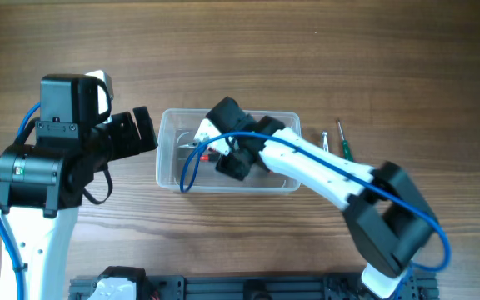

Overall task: Pack container
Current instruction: 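Place the red-and-black screwdriver into the container and release, then grasp the green-handled screwdriver with the right gripper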

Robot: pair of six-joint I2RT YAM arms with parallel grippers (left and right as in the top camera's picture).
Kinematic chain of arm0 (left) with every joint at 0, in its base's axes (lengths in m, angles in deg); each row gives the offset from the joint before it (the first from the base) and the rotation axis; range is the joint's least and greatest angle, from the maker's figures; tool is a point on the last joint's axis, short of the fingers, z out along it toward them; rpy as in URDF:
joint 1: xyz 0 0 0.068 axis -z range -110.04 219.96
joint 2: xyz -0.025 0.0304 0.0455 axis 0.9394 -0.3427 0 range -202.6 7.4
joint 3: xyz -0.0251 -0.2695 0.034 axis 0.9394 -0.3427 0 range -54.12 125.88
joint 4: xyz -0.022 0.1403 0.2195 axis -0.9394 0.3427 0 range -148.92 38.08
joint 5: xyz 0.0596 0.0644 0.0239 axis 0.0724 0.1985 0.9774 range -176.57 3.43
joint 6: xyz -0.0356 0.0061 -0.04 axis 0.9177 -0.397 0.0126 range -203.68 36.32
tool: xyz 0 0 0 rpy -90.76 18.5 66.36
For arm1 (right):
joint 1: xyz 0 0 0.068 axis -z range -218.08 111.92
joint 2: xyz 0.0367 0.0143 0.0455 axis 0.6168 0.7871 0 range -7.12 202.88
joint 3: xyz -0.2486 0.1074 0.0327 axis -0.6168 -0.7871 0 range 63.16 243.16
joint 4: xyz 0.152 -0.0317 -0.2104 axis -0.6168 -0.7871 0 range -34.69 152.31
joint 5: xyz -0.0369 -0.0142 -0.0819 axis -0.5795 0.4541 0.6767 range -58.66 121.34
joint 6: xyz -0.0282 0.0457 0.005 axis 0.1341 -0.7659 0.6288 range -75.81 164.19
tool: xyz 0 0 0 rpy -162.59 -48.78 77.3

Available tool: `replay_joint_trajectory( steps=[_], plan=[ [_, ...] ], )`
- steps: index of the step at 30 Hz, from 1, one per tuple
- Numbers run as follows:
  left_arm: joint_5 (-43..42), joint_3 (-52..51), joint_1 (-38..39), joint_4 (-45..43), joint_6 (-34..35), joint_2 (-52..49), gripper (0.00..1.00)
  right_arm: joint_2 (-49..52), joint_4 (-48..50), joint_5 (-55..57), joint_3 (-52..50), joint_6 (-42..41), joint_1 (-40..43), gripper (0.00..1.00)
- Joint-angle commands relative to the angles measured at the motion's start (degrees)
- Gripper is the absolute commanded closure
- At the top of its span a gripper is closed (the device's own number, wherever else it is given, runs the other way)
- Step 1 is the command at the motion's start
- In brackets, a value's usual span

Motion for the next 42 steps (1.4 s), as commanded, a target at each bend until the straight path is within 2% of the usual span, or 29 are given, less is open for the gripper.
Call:
replay_joint_trajectory(
  steps=[1, 4, 6, 8, 11, 14, 16, 17, 18, 19, 20, 23, 27, 31, 32, 34, 35, 39, 42],
  plan=[
    [-0.92, 0.46, -0.35, -0.24, -0.94, 0.37, 0.0, -14.53, -2.29, 11.93, 4.04, -10.71, 1.84, 0.18],
    [-0.92, 0.46, -0.37, -0.24, -0.94, 0.37, 0.0, -27.3, -2.51, 12.44, 4.04, -18.69, 7.58, 0.23],
    [-0.92, 0.46, -0.37, -0.24, -0.94, 0.37, 0.0, -35.32, -4.44, 11.96, 4.04, -23.89, 16.5, 0.27],
    [-0.92, 0.46, -0.35, -0.24, -0.94, 0.37, 0.0, -37.7, -7.17, 10.21, 4.04, -25.07, 23.39, 0.28],
    [-0.92, 0.46, -0.35, -0.24, -0.94, 0.37, 0.0, -35.1, -15.37, 5.64, 0.39, -31.78, 35.45, 0.28],
    [-0.92, 0.46, -0.37, -0.24, -0.94, 0.37, 0.0, -26.95, -12.94, 0.5, -7.43, -31.82, 41.53, 0.28],
    [-0.92, 0.46, -0.37, -0.24, -0.94, 0.37, 0.0, -20.81, -11.74, -0.09, -8.57, -31.78, 42.8, 0.28],
    [-0.92, 0.46, -0.37, -0.24, -0.94, 0.37, 0.0, -17.09, -10.84, -0.09, -8.57, -31.19, 42.88, 0.37],
    [-0.92, 0.46, -0.35, -0.24, -0.94, 0.37, 0.0, -12.96, -10.03, -1.29, -8.57, -29.38, 42.88, 0.41],
    [-0.92, 0.46, -0.35, -0.24, -0.94, 0.37, 0.0, -10.36, -9.62, -3.72, -8.57, -26.05, 42.88, 0.35],
    [-0.92, 0.46, -0.35, -0.24, -0.94, 0.37, 0.0, -8.22, -9.49, -4.92, -8.57, -23.65, 42.88, 0.33],
    [-0.92, 0.46, -0.37, -0.24, -0.94, 0.37, 0.0, -1.62, -9.62, -4.37, -8.57, -22.16, 42.88, 0.36],
    [-0.92, 0.46, -0.37, -0.24, -0.94, 0.37, 0.0, 1.44, -10.51, -4.13, -8.61, -22.43, 42.88, 0.37],
    [-0.92, 0.46, -0.35, -0.24, -0.94, 0.37, 0.0, 2.21, -8.92, -4.13, -10.38, -22.56, 42.88, 0.59],
    [-0.92, 0.46, -0.37, -0.24, -0.94, 0.37, 0.0, 2.23, -7.67, -4.13, -11.54, -22.6, 42.88, 0.6],
    [-0.92, 0.46, -0.37, -0.24, -0.94, 0.37, 0.0, 2.32, -5.51, -4.13, -13.77, -24.09, 42.88, 0.76],
    [-0.92, 0.46, -0.37, -0.24, -0.94, 0.37, 0.0, 2.32, -4.37, -4.15, -14.91, -24.63, 42.88, 0.94],
    [-0.92, 0.46, -0.37, -0.24, -0.94, 0.37, 0.0, 2.29, -1.73, -4.11, -16.26, -25.38, 42.88, 0.96],
    [-0.92, 0.46, -0.35, -0.24, -0.94, 0.37, 0.0, 0.92, -3.87, -4.15, -12.79, -25.46, 42.88, 0.96]
  ],
)
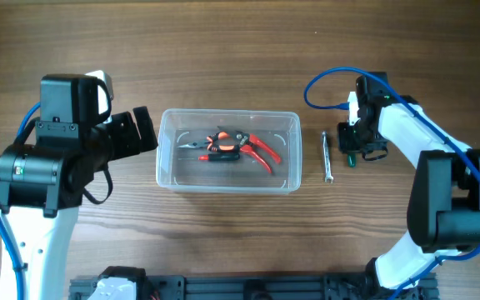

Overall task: Pack container
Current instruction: 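Grasp the green-handled screwdriver with the right gripper, then place the green screwdriver into the container and release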

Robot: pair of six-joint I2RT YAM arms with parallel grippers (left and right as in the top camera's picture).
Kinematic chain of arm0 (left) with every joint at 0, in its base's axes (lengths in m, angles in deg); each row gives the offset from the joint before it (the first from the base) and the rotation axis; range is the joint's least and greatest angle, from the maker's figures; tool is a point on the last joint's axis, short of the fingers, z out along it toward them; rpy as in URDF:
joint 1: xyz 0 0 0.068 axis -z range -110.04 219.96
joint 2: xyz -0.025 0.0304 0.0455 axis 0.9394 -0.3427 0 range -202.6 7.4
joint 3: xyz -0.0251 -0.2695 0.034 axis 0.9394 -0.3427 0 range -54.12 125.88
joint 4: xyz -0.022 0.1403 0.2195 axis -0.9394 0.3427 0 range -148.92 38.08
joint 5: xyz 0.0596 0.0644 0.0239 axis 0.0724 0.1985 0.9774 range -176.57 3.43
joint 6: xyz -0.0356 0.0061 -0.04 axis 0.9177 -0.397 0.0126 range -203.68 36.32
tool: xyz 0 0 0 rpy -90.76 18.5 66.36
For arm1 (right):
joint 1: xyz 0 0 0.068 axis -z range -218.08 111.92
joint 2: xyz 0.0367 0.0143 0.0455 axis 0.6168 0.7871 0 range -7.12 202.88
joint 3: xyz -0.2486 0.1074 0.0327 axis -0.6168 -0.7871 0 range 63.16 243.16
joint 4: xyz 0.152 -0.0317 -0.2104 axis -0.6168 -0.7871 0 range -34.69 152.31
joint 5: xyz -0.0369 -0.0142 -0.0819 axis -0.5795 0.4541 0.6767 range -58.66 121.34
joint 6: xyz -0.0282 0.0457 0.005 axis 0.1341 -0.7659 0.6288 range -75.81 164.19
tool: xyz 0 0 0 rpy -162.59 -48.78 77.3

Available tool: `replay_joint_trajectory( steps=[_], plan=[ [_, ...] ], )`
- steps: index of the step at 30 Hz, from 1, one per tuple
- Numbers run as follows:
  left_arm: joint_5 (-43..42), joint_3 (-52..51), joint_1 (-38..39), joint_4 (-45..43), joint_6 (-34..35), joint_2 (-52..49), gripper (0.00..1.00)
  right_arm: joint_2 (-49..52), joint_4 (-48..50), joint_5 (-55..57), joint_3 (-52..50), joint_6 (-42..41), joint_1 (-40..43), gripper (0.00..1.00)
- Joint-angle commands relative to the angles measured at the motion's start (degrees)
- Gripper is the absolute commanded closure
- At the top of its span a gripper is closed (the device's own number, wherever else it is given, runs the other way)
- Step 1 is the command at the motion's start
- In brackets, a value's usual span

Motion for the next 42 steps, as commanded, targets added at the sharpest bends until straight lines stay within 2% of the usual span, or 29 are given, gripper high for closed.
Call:
replay_joint_trajectory(
  steps=[1, 3, 6, 9, 12, 14, 18, 22, 25, 30, 34, 35, 36, 38, 40, 42],
  plan=[
    [-0.9, 0.46, -0.35, -0.2, -0.94, 0.37, 0.0, 0.63, -3.02, -2.03, 3.48, -1.51, -0.28, 0.96],
    [-0.9, 0.46, -0.35, -0.2, -0.94, 0.37, 0.0, -3.06, -7.08, -2.43, 8.26, -1.51, -0.42, 0.96],
    [-0.9, 0.46, -0.35, -0.2, -0.94, 0.37, 0.0, -15.23, -13.84, -3.58, 17.53, -1.51, -2.71, 0.96],
    [-0.9, 0.46, -0.37, -0.2, -0.94, 0.37, 0.0, -30.21, -13.57, -8.41, 20.06, -1.25, -12.0, 0.96],
    [-0.9, 0.46, -0.35, -0.2, -0.94, 0.37, 0.0, -35.08, -13.57, -8.39, 20.0, 1.9, -25.81, 0.96],
    [-0.9, 0.46, -0.37, -0.2, -0.94, 0.37, 0.0, -33.75, -12.66, -8.39, 19.17, 5.2, -32.09, 0.96],
    [-0.9, 0.46, -0.37, -0.17, -0.94, 0.37, 0.0, -19.87, -11.45, -8.04, 15.43, 21.03, -41.38, 0.96],
    [-0.9, 0.46, -0.37, -0.2, -0.94, 0.37, 0.0, -3.56, -5.22, -6.56, 15.43, 22.82, -41.88, 0.96],
    [-0.9, 0.46, -0.37, -0.2, -0.94, 0.37, 0.0, 3.74, -4.83, -7.52, 15.43, 28.96, -41.92, 0.96],
    [-0.9, 0.46, -0.37, -0.2, -0.94, 0.37, 0.0, 10.38, -4.83, -12.76, 15.43, 34.95, -41.94, 0.96],
    [-0.9, 0.46, -0.37, -0.2, -0.94, 0.37, 0.0, 11.04, -5.25, -13.4, 15.39, 34.67, -41.94, 0.96],
    [-0.9, 0.46, -0.35, -0.2, -0.94, 0.37, 0.0, 11.04, -5.29, -13.38, 15.39, 34.58, -41.94, 0.91],
    [-0.9, 0.46, -0.35, -0.2, -0.94, 0.37, 0.0, 11.04, -5.53, -13.35, 15.39, 34.12, -41.94, 0.52],
    [-0.9, 0.46, -0.37, -0.2, -0.94, 0.37, 0.0, 10.86, -7.1, -10.36, 15.65, 29.83, -41.92, 0.32],
    [-0.9, 0.46, -0.37, -0.2, -0.94, 0.37, 0.0, 10.43, -12.52, -0.92, 17.09, 29.42, -41.92, 0.34],
    [-0.9, 0.46, -0.35, -0.2, -0.94, 0.37, 0.0, 8.46, -17.88, 8.52, 20.68, 23.3, -41.86, 0.36]
  ],
)
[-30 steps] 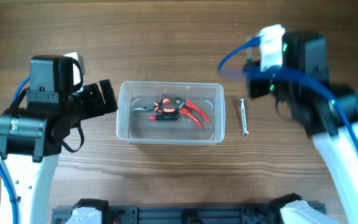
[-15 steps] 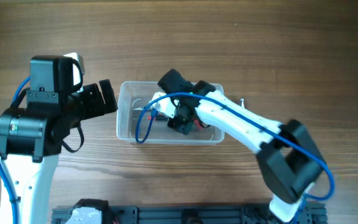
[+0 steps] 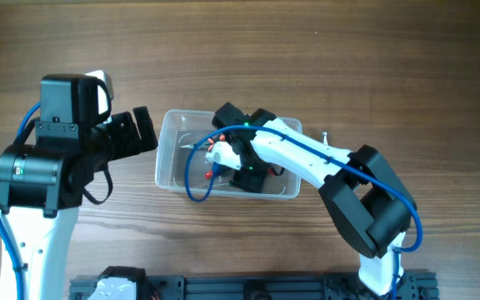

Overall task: Pack container
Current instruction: 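Place the green screwdriver into the container and release, then grasp the silver wrench with the right gripper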

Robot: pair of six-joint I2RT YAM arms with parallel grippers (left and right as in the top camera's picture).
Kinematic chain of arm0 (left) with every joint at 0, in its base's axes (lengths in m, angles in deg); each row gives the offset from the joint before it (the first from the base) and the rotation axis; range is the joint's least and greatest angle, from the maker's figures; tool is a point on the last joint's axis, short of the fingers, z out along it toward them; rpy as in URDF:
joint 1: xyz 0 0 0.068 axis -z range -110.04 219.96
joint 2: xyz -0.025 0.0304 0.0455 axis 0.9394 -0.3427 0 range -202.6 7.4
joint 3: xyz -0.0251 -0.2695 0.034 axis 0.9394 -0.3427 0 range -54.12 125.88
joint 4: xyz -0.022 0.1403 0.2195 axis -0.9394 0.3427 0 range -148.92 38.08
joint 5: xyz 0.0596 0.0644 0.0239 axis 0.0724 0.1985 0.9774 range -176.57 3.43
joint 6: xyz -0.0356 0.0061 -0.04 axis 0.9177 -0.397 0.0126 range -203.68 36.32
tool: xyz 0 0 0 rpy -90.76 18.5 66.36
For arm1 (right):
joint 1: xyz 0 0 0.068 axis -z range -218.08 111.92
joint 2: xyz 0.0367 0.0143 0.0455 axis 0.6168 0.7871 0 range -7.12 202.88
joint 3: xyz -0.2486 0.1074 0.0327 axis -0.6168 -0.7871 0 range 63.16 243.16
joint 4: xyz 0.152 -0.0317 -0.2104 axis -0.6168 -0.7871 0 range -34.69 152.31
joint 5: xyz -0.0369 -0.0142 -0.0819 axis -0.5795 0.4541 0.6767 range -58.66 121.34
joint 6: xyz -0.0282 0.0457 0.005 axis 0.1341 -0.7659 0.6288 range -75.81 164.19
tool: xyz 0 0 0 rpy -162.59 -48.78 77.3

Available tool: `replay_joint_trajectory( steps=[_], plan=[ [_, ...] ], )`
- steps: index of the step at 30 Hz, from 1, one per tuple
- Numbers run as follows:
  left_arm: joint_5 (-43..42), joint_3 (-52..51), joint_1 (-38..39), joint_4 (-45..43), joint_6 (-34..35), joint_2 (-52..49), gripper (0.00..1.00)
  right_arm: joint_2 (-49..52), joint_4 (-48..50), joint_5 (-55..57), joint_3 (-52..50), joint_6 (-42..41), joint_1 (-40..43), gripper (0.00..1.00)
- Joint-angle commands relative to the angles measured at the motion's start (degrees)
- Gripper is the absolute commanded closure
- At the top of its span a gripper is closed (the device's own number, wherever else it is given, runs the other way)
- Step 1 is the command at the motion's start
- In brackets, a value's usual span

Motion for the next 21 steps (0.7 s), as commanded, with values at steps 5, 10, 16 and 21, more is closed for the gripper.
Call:
replay_joint_trajectory(
  steps=[5, 10, 16, 21],
  plan=[
    [-0.92, 0.46, -0.35, -0.2, -0.94, 0.37, 0.0, -14.29, -3.96, 13.16, 16.61, -13.84, 0.0, 0.32],
    [-0.92, 0.46, -0.35, -0.22, -0.94, 0.37, 0.0, -28.02, -1.51, 15.56, 18.01, -23.28, 3.8, 0.39],
    [-0.92, 0.46, -0.35, -0.22, -0.94, 0.37, 0.0, -26.53, -2.45, 8.74, 10.43, -42.01, 18.58, 0.39],
    [-0.92, 0.46, -0.37, -0.2, -0.94, 0.37, 0.0, -18.71, 5.53, 3.06, -4.83, -43.71, 27.63, 0.41]
  ],
)
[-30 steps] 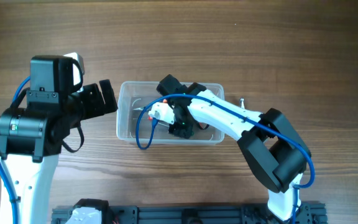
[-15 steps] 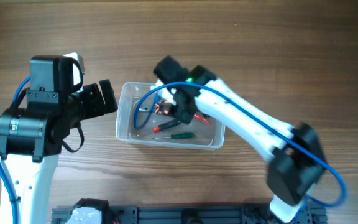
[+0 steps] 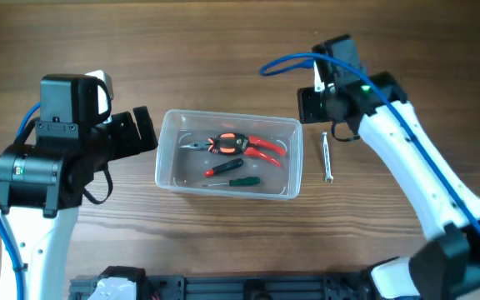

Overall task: Pack container
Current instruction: 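Grasp the silver wrench with the right gripper, then drop the silver wrench into the container and open the gripper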

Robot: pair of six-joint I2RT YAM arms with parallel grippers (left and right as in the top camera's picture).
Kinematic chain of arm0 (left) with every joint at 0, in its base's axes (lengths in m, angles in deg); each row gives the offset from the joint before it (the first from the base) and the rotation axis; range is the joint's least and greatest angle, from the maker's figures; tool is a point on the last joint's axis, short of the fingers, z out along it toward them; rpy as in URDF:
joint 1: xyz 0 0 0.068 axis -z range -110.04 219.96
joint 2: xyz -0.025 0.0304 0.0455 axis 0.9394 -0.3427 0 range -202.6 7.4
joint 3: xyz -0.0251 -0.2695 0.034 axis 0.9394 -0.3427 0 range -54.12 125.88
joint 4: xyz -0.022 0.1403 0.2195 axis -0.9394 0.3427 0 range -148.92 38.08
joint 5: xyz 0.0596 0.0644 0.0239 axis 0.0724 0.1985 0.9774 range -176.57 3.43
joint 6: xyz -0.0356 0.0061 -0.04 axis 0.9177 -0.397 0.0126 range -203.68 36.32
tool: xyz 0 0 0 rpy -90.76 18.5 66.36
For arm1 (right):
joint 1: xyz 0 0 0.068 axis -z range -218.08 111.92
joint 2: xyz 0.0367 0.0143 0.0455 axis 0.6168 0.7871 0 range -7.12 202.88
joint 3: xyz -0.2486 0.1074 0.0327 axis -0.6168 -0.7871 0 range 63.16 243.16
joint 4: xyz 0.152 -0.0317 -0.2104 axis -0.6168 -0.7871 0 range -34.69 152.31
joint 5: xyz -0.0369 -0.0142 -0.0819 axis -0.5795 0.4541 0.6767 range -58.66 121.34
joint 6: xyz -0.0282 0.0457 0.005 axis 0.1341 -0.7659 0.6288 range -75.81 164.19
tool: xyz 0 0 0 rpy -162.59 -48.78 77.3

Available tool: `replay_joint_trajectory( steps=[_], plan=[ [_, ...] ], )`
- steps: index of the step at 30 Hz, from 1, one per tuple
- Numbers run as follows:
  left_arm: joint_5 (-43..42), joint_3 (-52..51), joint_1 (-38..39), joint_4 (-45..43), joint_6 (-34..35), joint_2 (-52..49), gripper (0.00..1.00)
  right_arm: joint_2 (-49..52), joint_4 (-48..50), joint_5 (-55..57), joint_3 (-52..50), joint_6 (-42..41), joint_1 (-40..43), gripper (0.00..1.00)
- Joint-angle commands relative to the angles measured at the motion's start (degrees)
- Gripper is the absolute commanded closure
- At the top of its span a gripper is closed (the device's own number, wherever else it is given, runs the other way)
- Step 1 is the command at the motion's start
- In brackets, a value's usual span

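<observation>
A clear plastic container (image 3: pixel 167 167) sits mid-table. In it lie red-handled pliers (image 3: pixel 244 145), a small red-handled screwdriver (image 3: pixel 222 167) and a green-handled screwdriver (image 3: pixel 243 181). Just right of the container a silver tool (image 3: pixel 327 157) lies on the wood. My right gripper (image 3: pixel 327 117) hovers over that tool's far end, outside the container; its fingers look spread, with nothing in them. Left of the container, close to its upper left corner, my left gripper (image 3: pixel 140 131) stands open and empty.
The wooden table (image 3: pixel 240 50) stretches around the container. A blue cable (image 3: pixel 286 62) loops off the right arm above the container's far right corner. A black rail (image 3: pixel 248 287) runs along the front edge.
The right gripper was down inside the container; now it is outside, over the silver tool at the right. The green-handled screwdriver now lies in the container. The left arm is unchanged.
First the right gripper was inside the container over the pliers. Then it was at the far right, on the green-handled screwdriver beside the silver tool. Then it was back in the container. Now the green screwdriver lies inside and the gripper is out again.
</observation>
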Motion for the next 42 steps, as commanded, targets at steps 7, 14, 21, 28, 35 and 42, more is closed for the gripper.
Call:
replay_joint_trajectory(
  steps=[7, 14, 21, 28, 35, 42],
  plan=[
    [-0.9, 0.46, -0.37, -0.17, -0.94, 0.37, 0.0, 12.7, 4.59, -11.93, -5.97, 5.84, 10.56, 0.5],
    [-0.9, 0.46, -0.37, -0.17, -0.94, 0.37, 0.0, 22.67, 5.14, -11.93, -5.99, 5.44, 10.56, 0.67],
    [-0.9, 0.46, -0.35, -0.17, -0.94, 0.37, 0.0, 23.28, 5.38, -11.91, -5.99, 4.0, 10.56, 0.96],
    [-0.9, 0.46, -0.35, -0.17, -0.94, 0.37, 0.0, 18.51, -0.42, -11.28, -2.75, 4.17, 10.56, 0.96],
    [-0.9, 0.46, -0.37, -0.17, -0.94, 0.37, 0.0, -11.67, -5.29, -14.12, 7.63, 2.84, 3.93, 0.96],
    [-0.9, 0.46, -0.37, -0.17, -0.94, 0.37, 0.0, -18.97, -2.99, -21.86, 7.43, 26.36, -16.48, 0.96]
  ],
)
